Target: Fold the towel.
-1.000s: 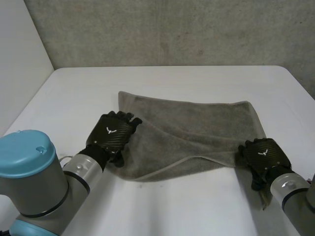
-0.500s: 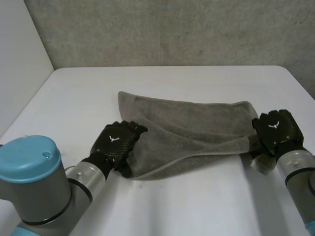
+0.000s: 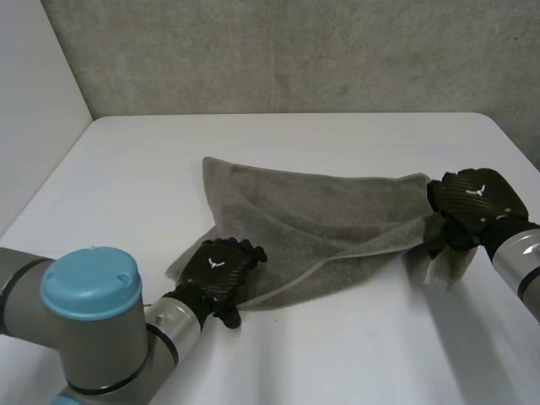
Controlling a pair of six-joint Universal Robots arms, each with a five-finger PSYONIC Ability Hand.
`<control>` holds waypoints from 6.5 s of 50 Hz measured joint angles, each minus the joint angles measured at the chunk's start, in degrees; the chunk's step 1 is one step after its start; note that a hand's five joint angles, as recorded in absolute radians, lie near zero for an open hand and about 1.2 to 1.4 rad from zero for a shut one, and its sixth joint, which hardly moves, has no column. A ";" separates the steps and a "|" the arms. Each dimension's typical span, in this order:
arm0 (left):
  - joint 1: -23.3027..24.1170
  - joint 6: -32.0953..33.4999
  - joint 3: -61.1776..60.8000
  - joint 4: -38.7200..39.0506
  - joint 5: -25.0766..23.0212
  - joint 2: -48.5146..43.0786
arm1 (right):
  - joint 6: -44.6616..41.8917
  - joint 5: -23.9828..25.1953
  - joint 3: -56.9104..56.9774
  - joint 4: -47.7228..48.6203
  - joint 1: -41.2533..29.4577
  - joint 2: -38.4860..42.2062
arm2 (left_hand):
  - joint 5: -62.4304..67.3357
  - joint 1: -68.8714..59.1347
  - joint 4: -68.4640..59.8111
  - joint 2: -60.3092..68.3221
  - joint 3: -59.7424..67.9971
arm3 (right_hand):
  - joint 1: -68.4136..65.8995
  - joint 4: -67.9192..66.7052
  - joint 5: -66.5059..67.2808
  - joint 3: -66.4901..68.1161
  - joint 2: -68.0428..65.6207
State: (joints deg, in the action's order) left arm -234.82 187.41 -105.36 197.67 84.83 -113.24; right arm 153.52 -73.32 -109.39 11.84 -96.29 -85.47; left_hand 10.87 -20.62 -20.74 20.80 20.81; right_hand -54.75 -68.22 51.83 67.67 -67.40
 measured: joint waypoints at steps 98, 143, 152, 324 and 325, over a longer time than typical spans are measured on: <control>-11.90 29.29 37.57 15.20 3.76 0.22 | -16.45 5.09 44.85 -3.60 -9.62 16.85 | 48.87 -48.16 -49.00 48.96 48.88 | 0.00 -0.25 0.00 0.45 -0.33; -12.98 37.58 -2.20 11.64 -1.23 8.07 | 6.06 7.83 5.40 -13.99 0.70 8.40 | 48.87 -48.18 -49.00 48.96 48.88 | 31.31 42.25 -36.19 -41.68 40.78; -13.18 34.99 -2.53 9.39 -1.23 8.78 | 6.01 7.32 -3.88 -9.21 1.74 2.79 | 48.87 -48.18 -49.00 48.96 48.88 | 31.31 42.25 -36.18 -41.67 40.78; -14.71 46.63 36.12 -2.12 -0.47 -23.52 | -14.80 -11.41 45.10 -24.02 0.47 38.18 | 48.52 -47.02 -49.00 48.94 48.85 | -0.55 -0.22 4.62 0.29 -0.05; -14.71 46.63 36.12 -2.12 -0.47 -23.52 | -14.80 -11.41 45.10 -24.02 0.47 38.18 | 48.52 -47.02 -49.00 48.94 48.85 | -0.55 -0.22 4.62 0.29 -0.05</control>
State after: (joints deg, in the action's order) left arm -249.53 234.04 -69.24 195.55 84.36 -136.77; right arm 138.72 -84.73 -64.29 -12.18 -95.83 -47.29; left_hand 59.39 -67.64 -69.74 69.74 69.66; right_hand -55.31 -68.44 56.45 67.97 -67.44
